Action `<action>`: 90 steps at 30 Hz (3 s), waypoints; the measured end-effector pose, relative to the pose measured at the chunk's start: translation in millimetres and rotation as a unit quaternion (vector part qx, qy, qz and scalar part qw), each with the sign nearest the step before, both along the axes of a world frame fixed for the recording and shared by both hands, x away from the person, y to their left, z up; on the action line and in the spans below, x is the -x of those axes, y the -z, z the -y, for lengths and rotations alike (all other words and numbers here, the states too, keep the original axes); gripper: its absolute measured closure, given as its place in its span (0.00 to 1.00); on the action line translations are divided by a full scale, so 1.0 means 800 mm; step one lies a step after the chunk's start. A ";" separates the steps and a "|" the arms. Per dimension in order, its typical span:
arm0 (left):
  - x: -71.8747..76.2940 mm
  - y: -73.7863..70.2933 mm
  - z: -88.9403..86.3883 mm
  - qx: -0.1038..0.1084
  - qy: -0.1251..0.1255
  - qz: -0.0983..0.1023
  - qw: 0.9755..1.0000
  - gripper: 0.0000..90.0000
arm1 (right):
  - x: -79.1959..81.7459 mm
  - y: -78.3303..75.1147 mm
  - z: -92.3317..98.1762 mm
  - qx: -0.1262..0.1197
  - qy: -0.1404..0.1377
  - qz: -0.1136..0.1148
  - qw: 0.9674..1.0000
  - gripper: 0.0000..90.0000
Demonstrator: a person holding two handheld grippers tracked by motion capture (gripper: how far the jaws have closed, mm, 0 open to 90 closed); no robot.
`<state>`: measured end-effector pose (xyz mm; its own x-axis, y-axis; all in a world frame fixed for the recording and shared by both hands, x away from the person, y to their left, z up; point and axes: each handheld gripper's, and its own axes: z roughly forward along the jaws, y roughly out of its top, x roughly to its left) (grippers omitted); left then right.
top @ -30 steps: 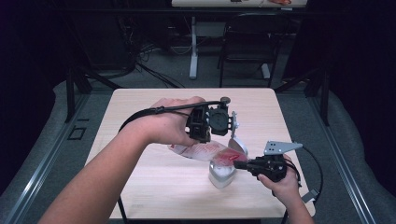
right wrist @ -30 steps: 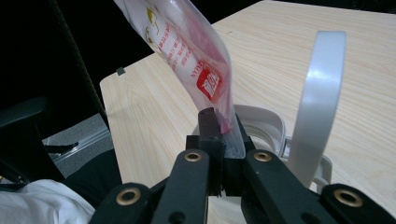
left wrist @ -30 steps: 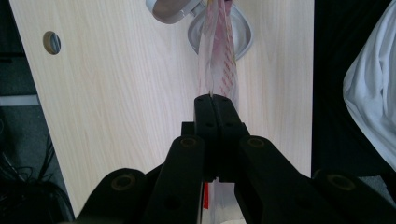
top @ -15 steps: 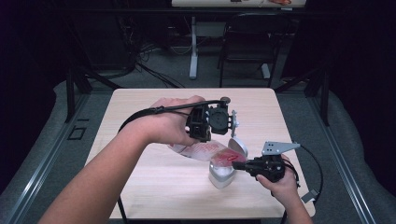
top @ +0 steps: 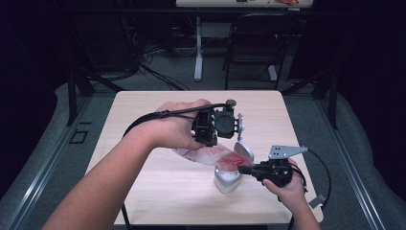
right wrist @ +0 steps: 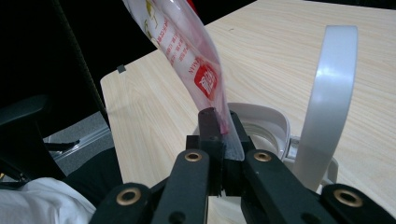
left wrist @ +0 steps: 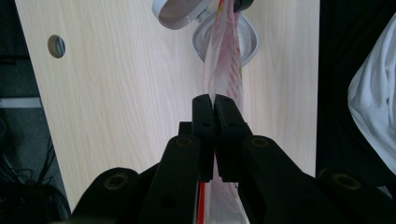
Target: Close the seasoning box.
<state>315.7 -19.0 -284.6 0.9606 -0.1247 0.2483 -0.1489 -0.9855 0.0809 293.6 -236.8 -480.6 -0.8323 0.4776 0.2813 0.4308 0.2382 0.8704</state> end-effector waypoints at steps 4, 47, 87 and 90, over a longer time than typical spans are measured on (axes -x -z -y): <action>0.000 0.000 0.000 -0.002 -0.001 0.003 1.000 0.98 | 0.000 0.000 0.000 0.000 0.000 0.001 1.000 1.00; -0.003 0.009 -0.003 0.000 -0.001 -0.008 1.000 1.00 | 0.000 -0.001 -0.001 -0.002 0.000 0.003 1.000 1.00; -0.007 0.010 -0.013 0.000 -0.005 -0.019 1.000 0.97 | -0.001 0.001 0.001 -0.005 0.004 -0.002 1.000 1.00; -0.007 0.009 -0.012 -0.002 -0.004 -0.019 1.000 0.98 | -0.001 -0.001 0.002 -0.004 0.006 -0.002 1.000 1.00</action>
<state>321.1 -9.6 -291.6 0.9702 -0.1174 0.2117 -0.1375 -0.9871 0.0826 294.1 -238.3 -480.1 -0.8254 0.4849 0.2889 0.4376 0.2265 0.8702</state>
